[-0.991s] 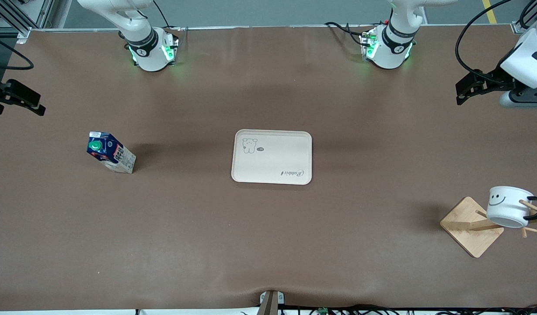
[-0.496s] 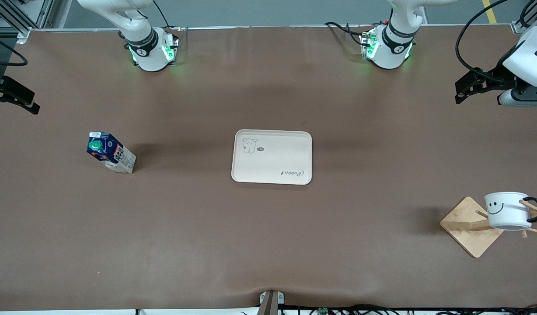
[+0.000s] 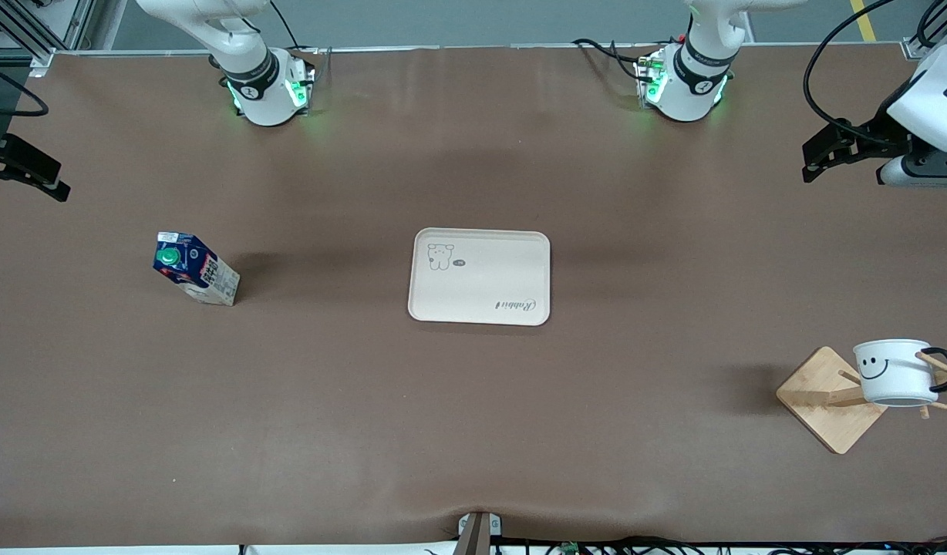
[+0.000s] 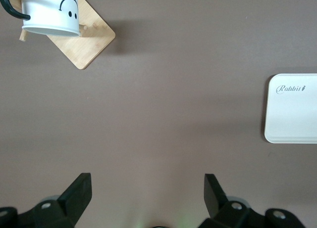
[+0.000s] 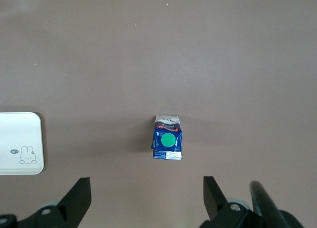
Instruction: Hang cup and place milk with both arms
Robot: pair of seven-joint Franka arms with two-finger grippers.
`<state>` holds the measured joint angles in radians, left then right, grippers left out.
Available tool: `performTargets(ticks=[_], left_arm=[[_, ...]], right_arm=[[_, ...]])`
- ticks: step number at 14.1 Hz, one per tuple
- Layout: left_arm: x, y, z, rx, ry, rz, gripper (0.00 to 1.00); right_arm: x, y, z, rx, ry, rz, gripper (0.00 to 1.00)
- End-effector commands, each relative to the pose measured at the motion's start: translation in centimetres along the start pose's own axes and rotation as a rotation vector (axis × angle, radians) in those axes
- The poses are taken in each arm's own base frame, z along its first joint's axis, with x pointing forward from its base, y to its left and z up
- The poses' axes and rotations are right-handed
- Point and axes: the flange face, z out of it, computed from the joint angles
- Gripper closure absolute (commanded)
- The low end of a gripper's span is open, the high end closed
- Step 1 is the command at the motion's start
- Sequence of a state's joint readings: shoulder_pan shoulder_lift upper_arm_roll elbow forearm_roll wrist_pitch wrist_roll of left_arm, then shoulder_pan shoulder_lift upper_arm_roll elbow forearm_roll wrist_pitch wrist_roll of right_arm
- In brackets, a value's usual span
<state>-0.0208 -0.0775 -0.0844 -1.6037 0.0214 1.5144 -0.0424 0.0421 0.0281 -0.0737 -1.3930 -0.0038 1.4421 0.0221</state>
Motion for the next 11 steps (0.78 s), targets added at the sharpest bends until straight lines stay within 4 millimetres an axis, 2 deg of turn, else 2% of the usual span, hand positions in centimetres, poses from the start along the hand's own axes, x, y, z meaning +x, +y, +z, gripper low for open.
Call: performTargets(ticks=[1, 8, 11], left_arm=[[-0.3, -0.4, -0.7, -0.016, 0.008, -0.002, 0.0], [-0.4, -0.4, -1.2, -0.003, 0.001, -0.014, 0.0], [-0.4, -0.3, -1.2, -0.008, 0.001, -0.027, 0.0]], right_arm=[[-0.4, 0.3, -0.4, -0.008, 0.001, 0.015, 0.0], [-0.3, 0.5, -0.2, -0.008, -0.004, 0.02, 0.0], [-0.3, 1.4, -0.2, -0.005, -0.003, 0.036, 0.0]])
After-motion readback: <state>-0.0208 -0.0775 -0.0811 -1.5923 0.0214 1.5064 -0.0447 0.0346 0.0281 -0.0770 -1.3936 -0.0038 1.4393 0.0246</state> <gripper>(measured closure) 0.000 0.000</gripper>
